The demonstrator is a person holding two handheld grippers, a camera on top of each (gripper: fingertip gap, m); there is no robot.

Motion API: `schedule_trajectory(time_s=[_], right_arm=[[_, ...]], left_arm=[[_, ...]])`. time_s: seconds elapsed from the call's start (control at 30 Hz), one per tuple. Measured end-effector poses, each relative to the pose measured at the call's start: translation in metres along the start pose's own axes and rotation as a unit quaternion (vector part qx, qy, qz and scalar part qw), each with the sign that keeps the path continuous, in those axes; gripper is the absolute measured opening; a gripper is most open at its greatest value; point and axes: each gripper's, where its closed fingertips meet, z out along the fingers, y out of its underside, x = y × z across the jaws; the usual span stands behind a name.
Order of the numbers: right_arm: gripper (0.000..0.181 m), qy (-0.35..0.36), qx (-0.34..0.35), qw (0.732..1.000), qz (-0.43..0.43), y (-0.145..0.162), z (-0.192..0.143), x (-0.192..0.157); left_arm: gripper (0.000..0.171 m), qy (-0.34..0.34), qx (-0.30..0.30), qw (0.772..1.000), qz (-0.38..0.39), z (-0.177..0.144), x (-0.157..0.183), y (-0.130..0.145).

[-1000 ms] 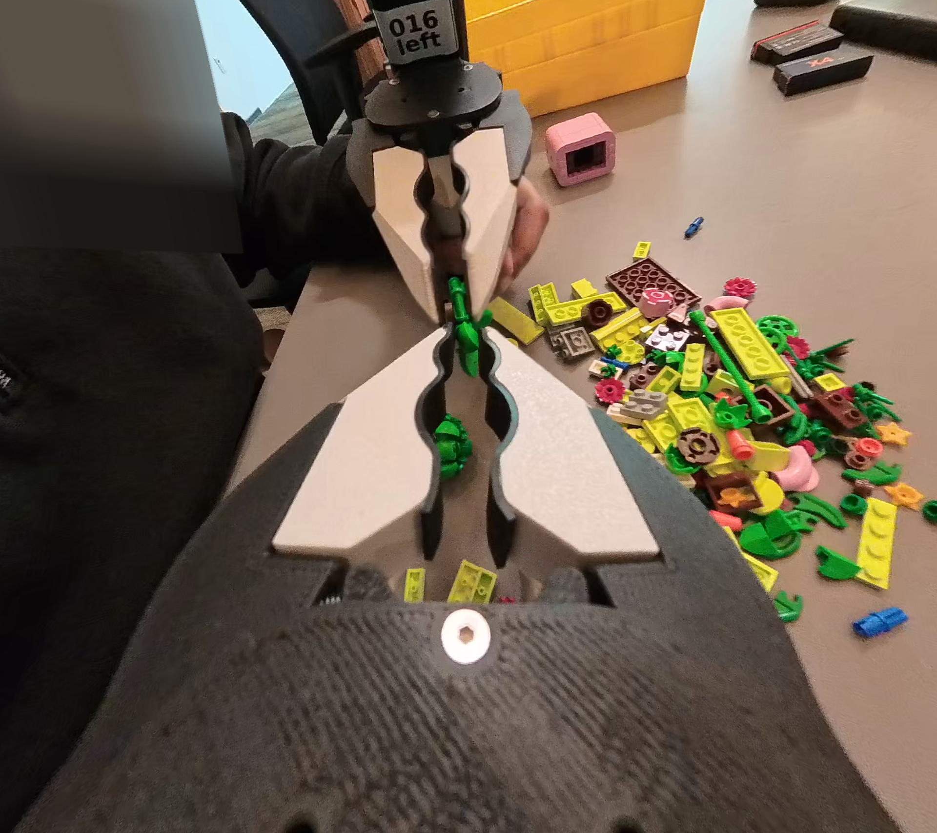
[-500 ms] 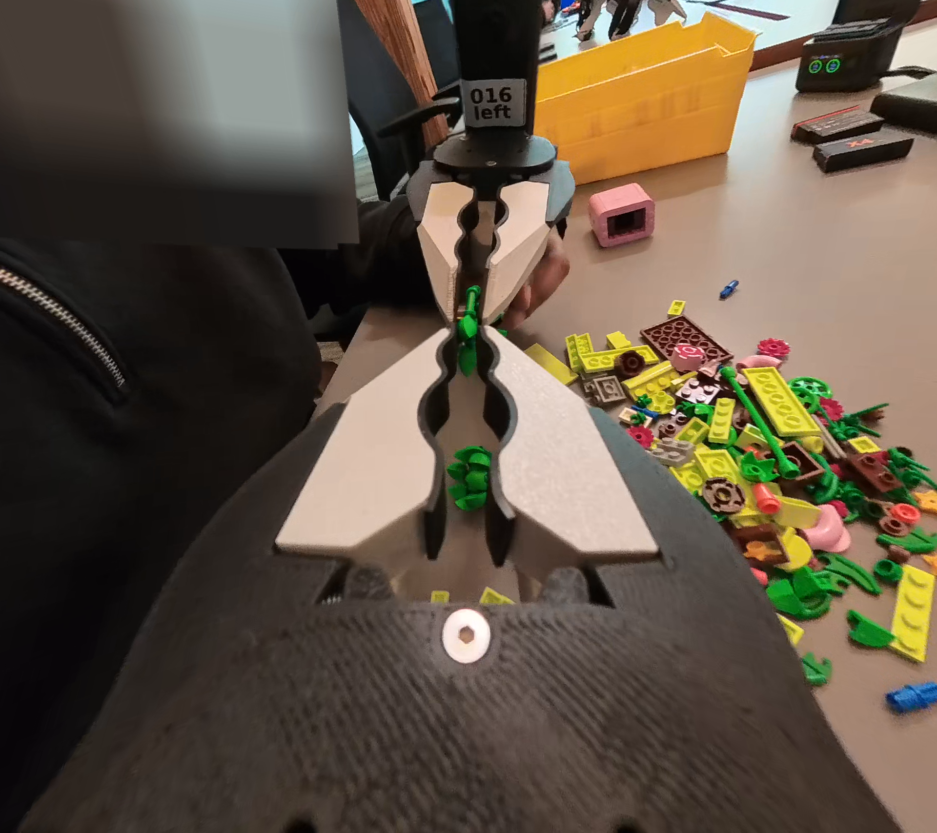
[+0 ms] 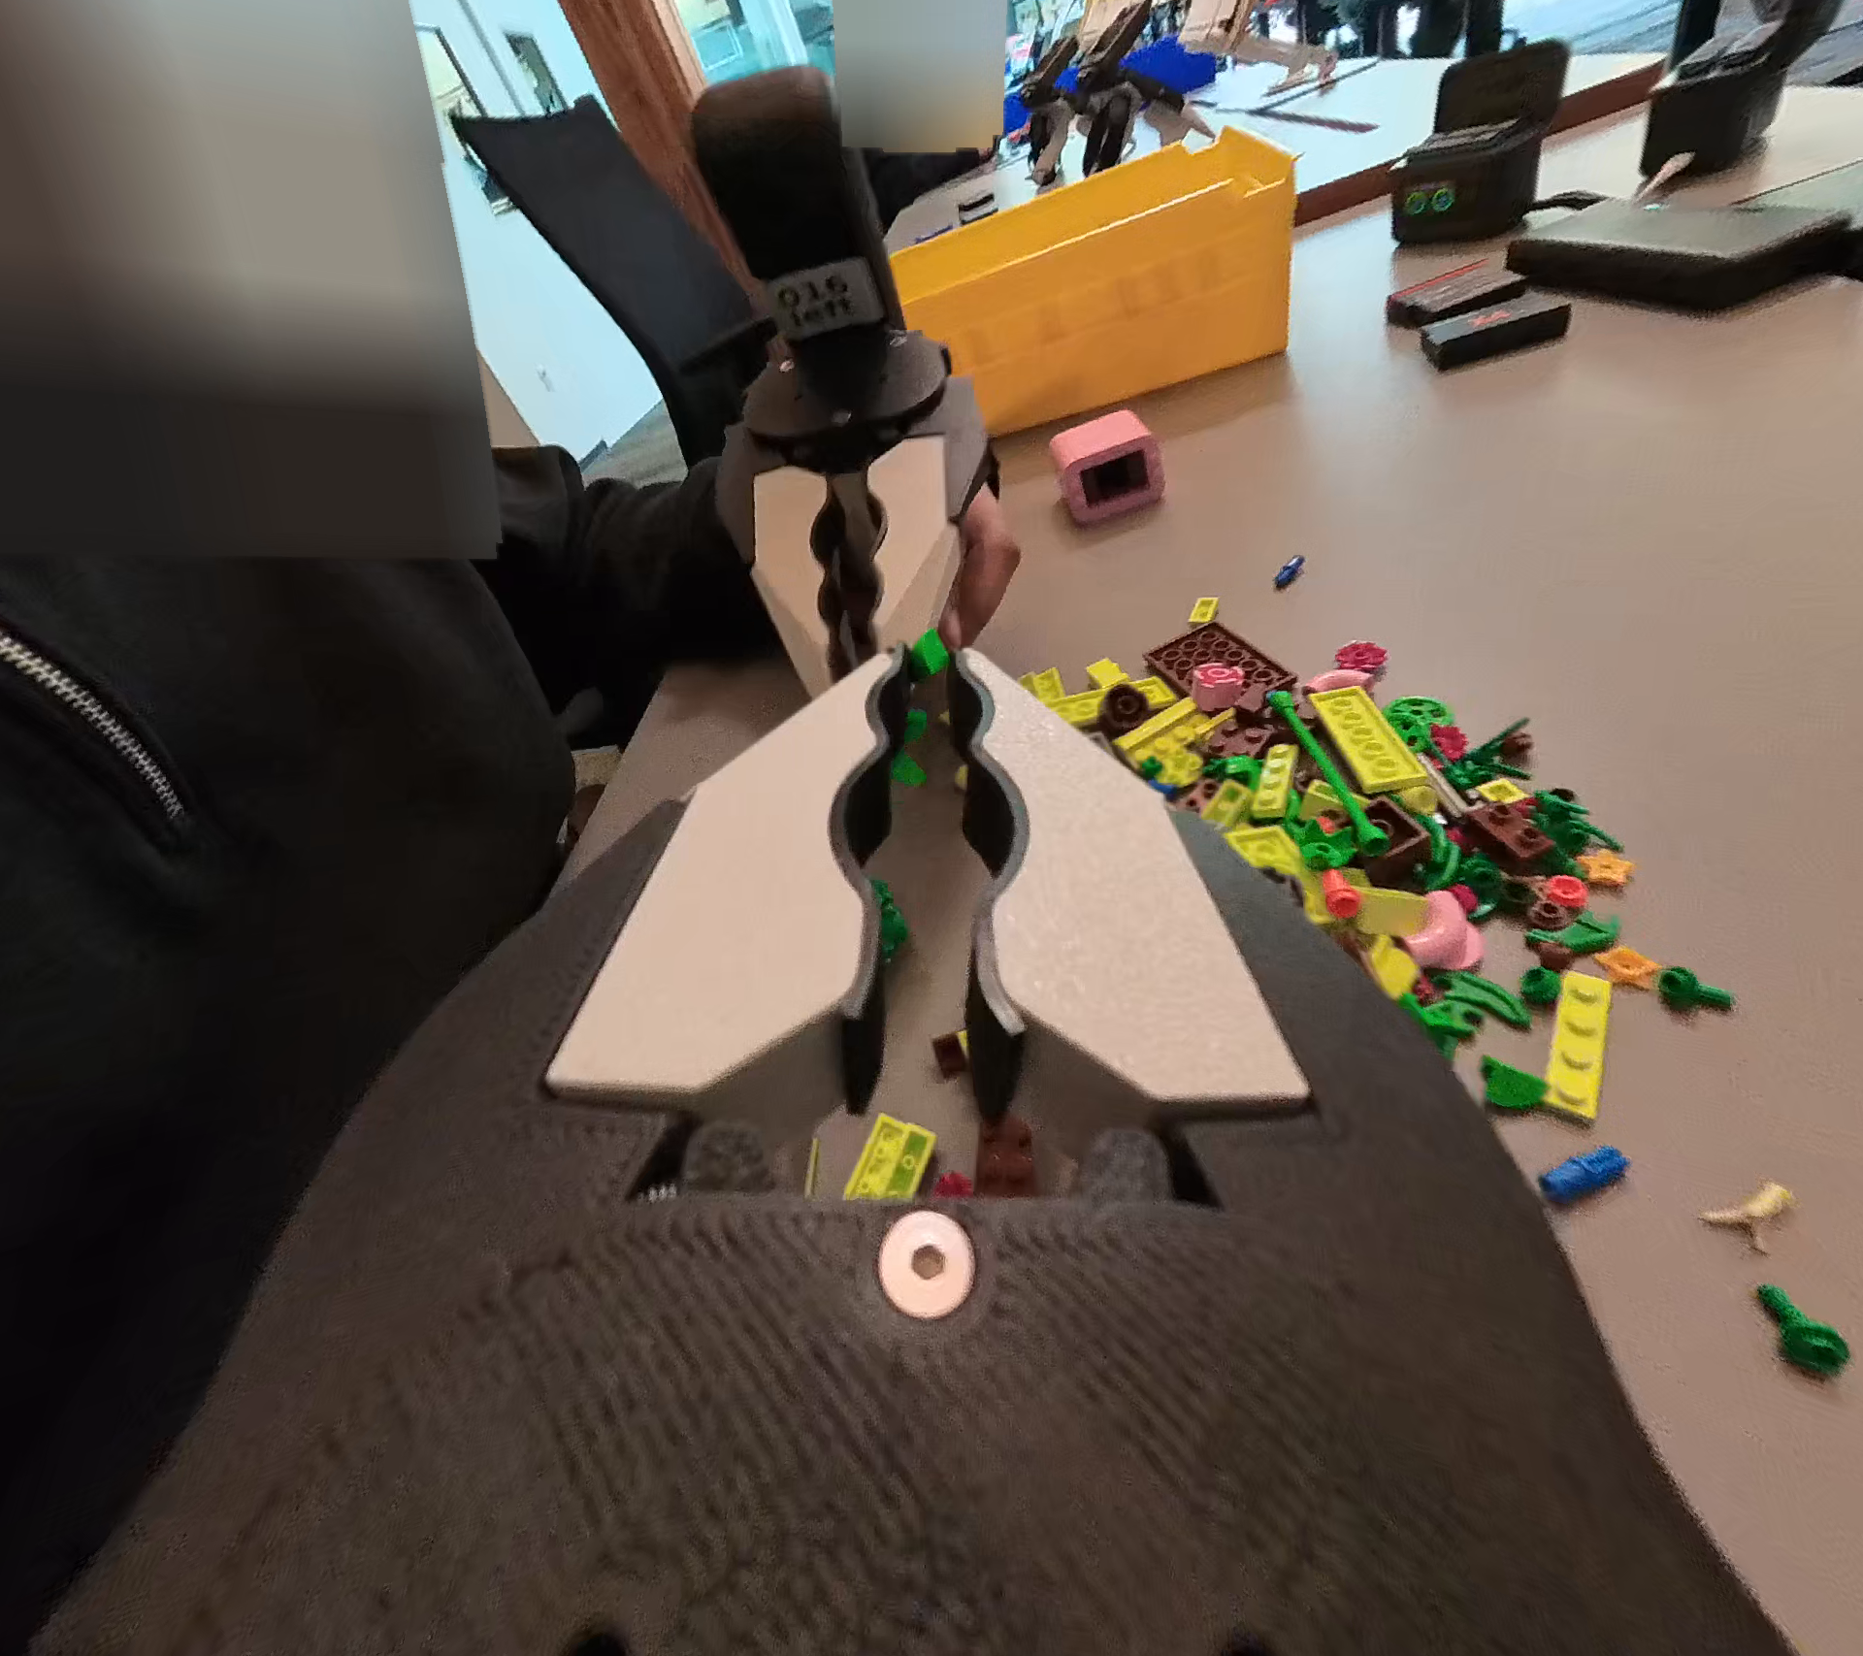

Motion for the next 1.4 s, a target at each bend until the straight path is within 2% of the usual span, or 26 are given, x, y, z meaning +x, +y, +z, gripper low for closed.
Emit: schedule_trajectory(time_s=[0.07,0.2,0.3,0.4,0.47,0.53,0.6,0.77,0.9,1.0,1.1,1.4], right_arm=[[0.004,-0.003,-0.004,1.000,0.000,0.003,0.003,-0.001],[0.004,0.012,-0.026,1.000,0.003,0.012,0.004,0.007],[0.004,0.101,-0.081,0.991,-0.020,0.029,0.001,0.034],[0.004,0.218,-0.154,0.960,-0.084,0.045,-0.011,0.066],[0.004,0.271,-0.199,0.932,-0.133,0.054,-0.019,0.081],[0.008,0.293,-0.232,0.912,-0.165,0.062,-0.021,0.088],[0.015,0.296,-0.247,0.906,-0.176,0.066,-0.019,0.088],[0.021,0.255,-0.194,0.930,-0.181,0.049,-0.007,0.068],[0.019,0.078,-0.118,0.985,-0.098,0.038,0.019,0.012],[0.018,-0.012,-0.067,0.997,-0.037,0.028,0.025,-0.012],[0.014,-0.036,-0.050,0.998,-0.024,0.025,0.027,-0.018],[0.003,-0.018,-0.075,0.996,-0.053,0.032,0.031,-0.019]], left_arm=[[0.005,0.002,0.025,1.000,-0.018,-0.004,-0.004,-0.006],[0.005,0.000,0.037,0.999,-0.029,-0.006,-0.008,-0.008],[0.005,-0.001,0.037,0.999,-0.029,-0.005,-0.008,-0.007],[0.005,-0.004,0.038,0.999,-0.035,-0.005,-0.011,-0.006],[0.005,-0.004,0.041,0.998,-0.043,-0.005,-0.012,-0.006],[0.005,-0.006,0.043,0.998,-0.048,-0.006,-0.014,-0.006],[0.005,-0.009,0.042,0.998,-0.050,-0.006,-0.016,-0.005],[0.005,-0.008,0.042,0.998,-0.053,-0.006,-0.016,-0.005],[0.005,0.012,0.047,0.997,-0.056,-0.005,-0.011,-0.006],[0.005,0.027,0.046,0.997,-0.051,-0.003,-0.005,-0.006],[0.005,0.034,0.042,0.997,-0.047,-0.002,-0.001,-0.006],[0.005,0.045,0.031,0.997,-0.048,0.001,0.004,-0.003]])
